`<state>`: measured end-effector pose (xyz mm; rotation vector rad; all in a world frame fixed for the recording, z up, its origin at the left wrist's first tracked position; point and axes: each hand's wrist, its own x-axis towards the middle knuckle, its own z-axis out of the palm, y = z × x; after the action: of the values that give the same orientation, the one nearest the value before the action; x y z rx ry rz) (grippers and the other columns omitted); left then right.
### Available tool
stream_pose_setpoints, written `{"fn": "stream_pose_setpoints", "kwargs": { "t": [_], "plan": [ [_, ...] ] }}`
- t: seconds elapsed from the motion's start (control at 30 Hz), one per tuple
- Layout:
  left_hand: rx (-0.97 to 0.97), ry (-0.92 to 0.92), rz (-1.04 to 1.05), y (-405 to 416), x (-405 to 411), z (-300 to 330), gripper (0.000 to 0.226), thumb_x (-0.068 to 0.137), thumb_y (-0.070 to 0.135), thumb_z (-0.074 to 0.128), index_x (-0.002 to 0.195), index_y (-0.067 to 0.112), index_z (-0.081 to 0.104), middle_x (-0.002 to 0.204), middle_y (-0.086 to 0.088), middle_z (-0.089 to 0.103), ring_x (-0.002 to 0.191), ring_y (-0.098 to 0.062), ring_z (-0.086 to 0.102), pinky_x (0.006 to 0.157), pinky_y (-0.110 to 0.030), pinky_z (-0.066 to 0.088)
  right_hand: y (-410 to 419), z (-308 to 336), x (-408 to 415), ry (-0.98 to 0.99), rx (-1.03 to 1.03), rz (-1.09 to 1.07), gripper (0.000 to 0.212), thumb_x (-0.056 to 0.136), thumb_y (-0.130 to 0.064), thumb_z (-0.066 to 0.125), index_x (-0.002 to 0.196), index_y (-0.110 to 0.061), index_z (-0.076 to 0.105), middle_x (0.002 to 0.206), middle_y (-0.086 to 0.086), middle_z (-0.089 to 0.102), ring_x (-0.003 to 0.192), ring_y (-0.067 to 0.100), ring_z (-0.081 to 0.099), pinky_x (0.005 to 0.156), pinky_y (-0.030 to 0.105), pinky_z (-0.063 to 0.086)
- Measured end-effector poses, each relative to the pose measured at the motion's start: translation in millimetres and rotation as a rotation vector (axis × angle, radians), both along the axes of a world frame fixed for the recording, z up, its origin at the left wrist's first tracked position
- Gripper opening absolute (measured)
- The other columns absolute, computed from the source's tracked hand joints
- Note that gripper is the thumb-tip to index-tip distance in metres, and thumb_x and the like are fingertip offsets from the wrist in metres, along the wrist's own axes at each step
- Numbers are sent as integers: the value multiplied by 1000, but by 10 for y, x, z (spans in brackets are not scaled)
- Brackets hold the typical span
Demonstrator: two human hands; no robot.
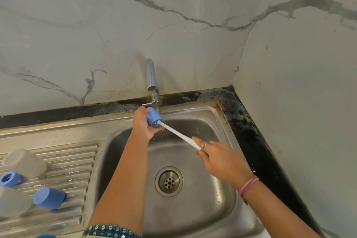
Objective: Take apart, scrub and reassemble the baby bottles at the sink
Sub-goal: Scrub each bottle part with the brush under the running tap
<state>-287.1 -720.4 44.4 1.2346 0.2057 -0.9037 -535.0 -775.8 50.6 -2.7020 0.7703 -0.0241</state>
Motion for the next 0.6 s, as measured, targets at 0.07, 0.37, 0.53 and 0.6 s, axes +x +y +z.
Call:
{"fn": "stream_pose_setpoints", "kwargs": {
  "t": [0.07, 0.37, 0.53, 0.6],
  "plan": [
    [-71, 90, 121, -3, -39, -10, 15, 90, 26, 60, 86, 12, 57, 74, -5, 54, 63, -18, 57, 77, -39, 55, 65, -27, 41, -100, 362, -35, 36, 100, -35, 46, 136, -30, 51, 74, -6, 53, 58, 5, 51, 56, 28, 50],
    [60, -104, 146, -80, -19, -103, 31, 96, 34, 56, 112, 8, 54, 98, -12, 56, 81, -20, 58, 68, -31, 53, 57, 9, 102, -79, 228, -62, 32, 102, -36, 41, 133, -37, 49, 70, -9, 51, 61, 9, 50, 59, 33, 47],
    [-190, 168, 174, -73, 19, -1, 17, 96, 24, 45, 99, 8, 50, 98, -16, 57, 83, -26, 62, 87, -50, 51, -15, 34, 151, -117, 372, -44, 32, 101, -33, 44, 132, -38, 50, 72, -3, 55, 60, 12, 52, 57, 32, 47],
    [-312, 239, 198, -85, -8, 2, 27, 92, 34, 60, 102, 11, 53, 77, -8, 62, 67, -17, 63, 76, -39, 57, -30, 54, 157, -197, 821, -157, 27, 100, -32, 48, 120, -47, 55, 70, -3, 51, 52, 7, 43, 47, 26, 38]
  ]
}}
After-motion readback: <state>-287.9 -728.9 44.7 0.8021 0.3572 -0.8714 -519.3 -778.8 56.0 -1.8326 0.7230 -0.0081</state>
